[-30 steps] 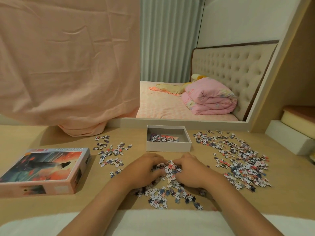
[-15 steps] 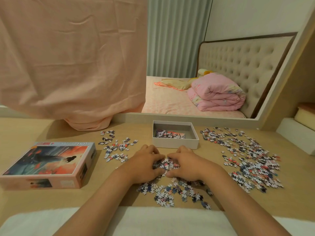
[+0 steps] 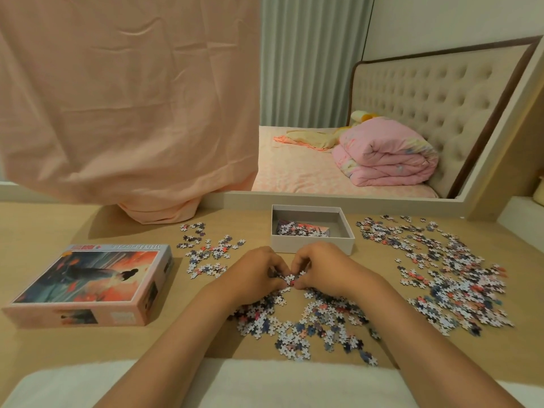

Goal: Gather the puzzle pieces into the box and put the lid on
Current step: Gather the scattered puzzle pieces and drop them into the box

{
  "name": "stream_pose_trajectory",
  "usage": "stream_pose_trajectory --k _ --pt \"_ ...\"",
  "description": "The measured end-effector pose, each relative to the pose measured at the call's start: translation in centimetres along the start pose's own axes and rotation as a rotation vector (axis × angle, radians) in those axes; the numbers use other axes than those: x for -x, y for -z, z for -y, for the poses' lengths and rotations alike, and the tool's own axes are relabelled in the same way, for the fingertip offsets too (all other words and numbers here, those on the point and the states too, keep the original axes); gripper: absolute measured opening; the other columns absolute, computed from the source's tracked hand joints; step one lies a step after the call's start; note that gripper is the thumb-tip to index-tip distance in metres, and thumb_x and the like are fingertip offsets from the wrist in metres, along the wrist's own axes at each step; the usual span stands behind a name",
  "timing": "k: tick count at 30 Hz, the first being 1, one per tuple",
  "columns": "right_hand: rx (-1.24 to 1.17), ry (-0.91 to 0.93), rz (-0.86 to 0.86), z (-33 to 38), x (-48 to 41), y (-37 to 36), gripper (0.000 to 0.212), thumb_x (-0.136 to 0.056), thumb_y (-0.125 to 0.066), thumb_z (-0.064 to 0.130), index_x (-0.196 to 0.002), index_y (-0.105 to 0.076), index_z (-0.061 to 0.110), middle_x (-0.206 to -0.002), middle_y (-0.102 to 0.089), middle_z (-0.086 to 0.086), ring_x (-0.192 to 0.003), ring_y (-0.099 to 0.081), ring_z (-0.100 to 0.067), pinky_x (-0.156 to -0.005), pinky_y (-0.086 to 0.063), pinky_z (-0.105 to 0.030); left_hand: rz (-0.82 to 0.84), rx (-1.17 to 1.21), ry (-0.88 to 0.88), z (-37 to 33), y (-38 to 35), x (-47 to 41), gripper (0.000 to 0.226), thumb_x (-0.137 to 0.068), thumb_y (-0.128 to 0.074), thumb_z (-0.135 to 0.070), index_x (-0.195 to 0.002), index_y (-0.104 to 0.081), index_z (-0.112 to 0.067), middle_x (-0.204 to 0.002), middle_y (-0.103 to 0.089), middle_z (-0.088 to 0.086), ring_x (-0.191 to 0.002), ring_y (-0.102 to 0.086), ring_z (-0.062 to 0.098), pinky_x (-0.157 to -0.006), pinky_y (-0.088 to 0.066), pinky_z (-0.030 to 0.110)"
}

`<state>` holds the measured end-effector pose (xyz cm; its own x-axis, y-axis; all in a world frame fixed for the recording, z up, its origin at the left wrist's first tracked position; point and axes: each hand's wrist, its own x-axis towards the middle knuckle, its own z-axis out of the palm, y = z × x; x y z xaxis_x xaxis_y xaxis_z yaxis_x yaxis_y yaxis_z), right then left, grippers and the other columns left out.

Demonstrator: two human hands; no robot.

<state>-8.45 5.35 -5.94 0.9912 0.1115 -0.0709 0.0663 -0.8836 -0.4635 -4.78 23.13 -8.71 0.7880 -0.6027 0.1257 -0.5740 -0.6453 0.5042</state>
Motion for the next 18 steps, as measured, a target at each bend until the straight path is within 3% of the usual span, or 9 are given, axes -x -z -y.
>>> stream_pose_trajectory --k 4,8,11,14,18 --pt "-0.080 0.014 -0.001 -0.4 -0.1 0.1 0.015 -0.075 -0.087 0.019 -0.077 -0.072 0.024 -0.077 -0.064 0.011 -0.069 -0.058 -0.005 -0.058 -0.044 -0.018 0.015 0.016 0.048 0.0 0.2 -0.7 0.012 -0.083 -0.077 -0.025 -0.095 -0.074 -0.027 -0.089 -0.062 -0.012 -0.077 -0.056 0.001 -0.068 -0.044 0.014" --pt "-0.249 -0.012 -0.023 -1.0 -0.1 1.5 0.014 -0.076 -0.084 0.008 -0.072 -0.073 0.015 -0.067 -0.072 -0.001 -0.053 -0.064 -0.013 -0.053 -0.057 -0.029 0.005 0.089 0.079 -0.3 0.9 -1.9 0.007 -0.082 -0.078 -0.023 -0.087 -0.074 -0.026 -0.082 -0.066 -0.014 -0.073 -0.061 0.005 -0.065 -0.048 0.015" --pt "-0.312 -0.007 -0.138 -1.7 -0.9 3.6 0.011 -0.078 -0.082 0.004 -0.075 -0.074 0.011 -0.067 -0.073 -0.002 -0.053 -0.066 -0.013 -0.052 -0.054 -0.023 -0.059 0.126 0.072 -0.7 2.3 -3.9 0.008 -0.083 -0.076 -0.020 -0.085 -0.072 -0.026 -0.071 -0.064 -0.016 -0.064 -0.058 0.001 -0.058 -0.042 0.010" --pt "-0.311 0.002 -0.308 -2.4 -2.7 5.8 0.013 -0.076 -0.084 0.009 -0.072 -0.074 0.016 -0.065 -0.072 0.000 -0.053 -0.067 -0.013 -0.054 -0.054 -0.023 -0.159 0.166 0.032 -1.4 3.8 -6.7 0.007 -0.083 -0.077 -0.019 -0.085 -0.073 -0.024 -0.068 -0.065 -0.012 -0.061 -0.059 0.005 -0.061 -0.046 0.021" --pt "-0.304 -0.035 -0.455 -3.1 -5.2 7.1 0.013 -0.075 -0.084 0.008 -0.072 -0.074 0.017 -0.066 -0.072 -0.002 -0.055 -0.069 -0.017 -0.055 -0.058 -0.030 -0.260 0.176 0.053 -1.8 4.1 -10.4 0.003 -0.086 -0.073 -0.017 -0.089 -0.074 -0.017 -0.078 -0.070 -0.004 -0.071 -0.067 0.016 -0.066 -0.056 0.032"
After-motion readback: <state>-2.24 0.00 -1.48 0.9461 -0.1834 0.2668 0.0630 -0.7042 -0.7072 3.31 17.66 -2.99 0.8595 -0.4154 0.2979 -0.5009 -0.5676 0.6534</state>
